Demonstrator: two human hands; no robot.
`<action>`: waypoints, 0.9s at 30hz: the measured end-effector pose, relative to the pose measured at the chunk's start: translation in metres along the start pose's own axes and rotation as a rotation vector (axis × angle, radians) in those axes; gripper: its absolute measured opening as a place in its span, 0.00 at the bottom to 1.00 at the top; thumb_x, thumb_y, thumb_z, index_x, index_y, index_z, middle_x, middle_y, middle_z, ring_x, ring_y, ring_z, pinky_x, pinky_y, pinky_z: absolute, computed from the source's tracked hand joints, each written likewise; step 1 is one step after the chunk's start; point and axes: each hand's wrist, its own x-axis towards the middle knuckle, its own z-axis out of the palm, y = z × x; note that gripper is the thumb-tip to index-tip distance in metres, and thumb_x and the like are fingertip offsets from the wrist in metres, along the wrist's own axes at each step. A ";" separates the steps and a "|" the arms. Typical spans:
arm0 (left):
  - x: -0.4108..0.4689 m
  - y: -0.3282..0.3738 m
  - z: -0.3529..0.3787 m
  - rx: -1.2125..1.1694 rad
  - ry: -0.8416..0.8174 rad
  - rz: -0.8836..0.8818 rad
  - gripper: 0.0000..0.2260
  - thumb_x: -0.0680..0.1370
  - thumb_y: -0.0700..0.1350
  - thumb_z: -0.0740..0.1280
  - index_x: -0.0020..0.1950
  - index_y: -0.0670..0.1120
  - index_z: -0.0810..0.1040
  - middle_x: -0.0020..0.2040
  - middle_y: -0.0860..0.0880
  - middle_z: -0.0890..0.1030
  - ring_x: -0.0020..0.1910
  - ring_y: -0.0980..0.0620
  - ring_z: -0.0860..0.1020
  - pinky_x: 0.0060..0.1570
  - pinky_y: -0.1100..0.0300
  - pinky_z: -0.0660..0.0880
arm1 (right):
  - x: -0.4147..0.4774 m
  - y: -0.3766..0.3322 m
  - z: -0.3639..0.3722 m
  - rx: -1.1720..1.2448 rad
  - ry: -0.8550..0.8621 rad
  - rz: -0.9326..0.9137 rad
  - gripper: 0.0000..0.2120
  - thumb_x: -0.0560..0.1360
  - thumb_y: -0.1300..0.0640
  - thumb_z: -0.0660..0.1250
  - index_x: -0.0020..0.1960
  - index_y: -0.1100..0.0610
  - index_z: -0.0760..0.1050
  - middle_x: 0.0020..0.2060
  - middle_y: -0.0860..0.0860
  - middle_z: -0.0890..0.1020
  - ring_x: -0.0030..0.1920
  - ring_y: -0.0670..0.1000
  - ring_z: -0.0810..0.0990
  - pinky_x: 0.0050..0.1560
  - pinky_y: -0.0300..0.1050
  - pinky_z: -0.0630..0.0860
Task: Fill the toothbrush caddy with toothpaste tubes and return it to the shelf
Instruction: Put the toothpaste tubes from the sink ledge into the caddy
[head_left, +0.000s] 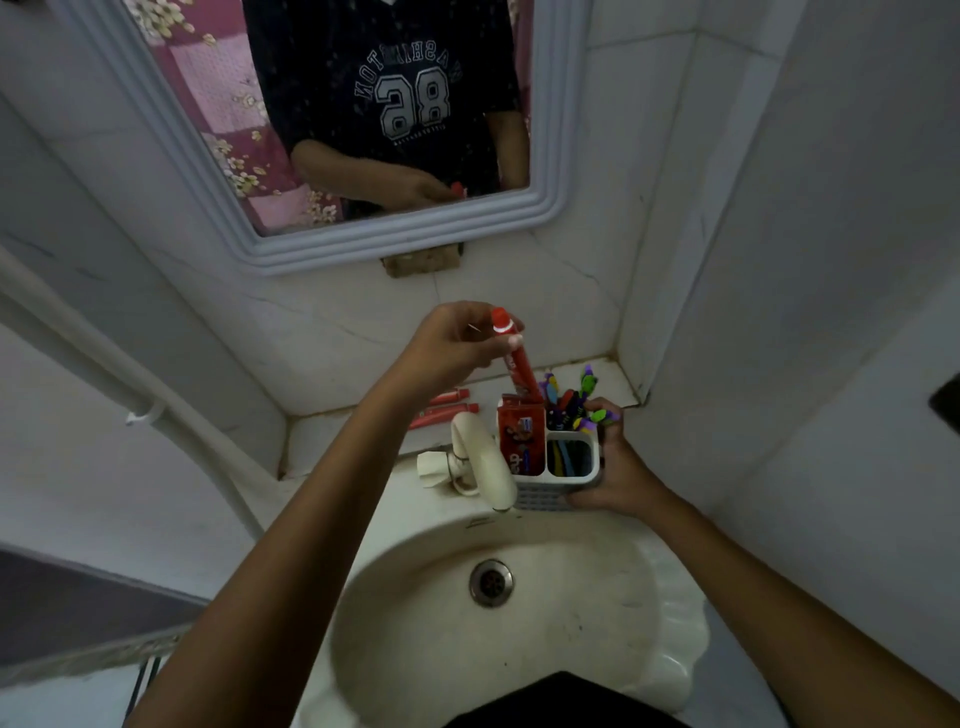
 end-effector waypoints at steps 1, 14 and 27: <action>-0.001 0.002 -0.001 0.044 0.021 0.015 0.11 0.75 0.47 0.70 0.56 0.47 0.81 0.53 0.45 0.84 0.51 0.46 0.82 0.54 0.45 0.80 | 0.000 0.002 0.000 0.000 0.007 0.003 0.54 0.60 0.56 0.81 0.71 0.49 0.47 0.68 0.36 0.70 0.68 0.49 0.74 0.66 0.47 0.73; -0.015 0.015 0.017 0.456 0.058 0.061 0.11 0.72 0.51 0.74 0.52 0.49 0.81 0.46 0.54 0.81 0.41 0.58 0.80 0.42 0.61 0.78 | 0.002 0.003 -0.004 -0.004 -0.031 -0.011 0.54 0.61 0.54 0.81 0.72 0.50 0.45 0.69 0.37 0.66 0.69 0.39 0.71 0.66 0.37 0.72; -0.003 -0.039 0.014 0.611 -0.005 -0.127 0.13 0.69 0.60 0.73 0.46 0.53 0.82 0.45 0.54 0.83 0.45 0.54 0.79 0.45 0.55 0.78 | 0.007 0.019 0.002 -0.083 0.008 -0.016 0.57 0.60 0.63 0.84 0.72 0.41 0.48 0.67 0.42 0.71 0.68 0.51 0.74 0.66 0.42 0.73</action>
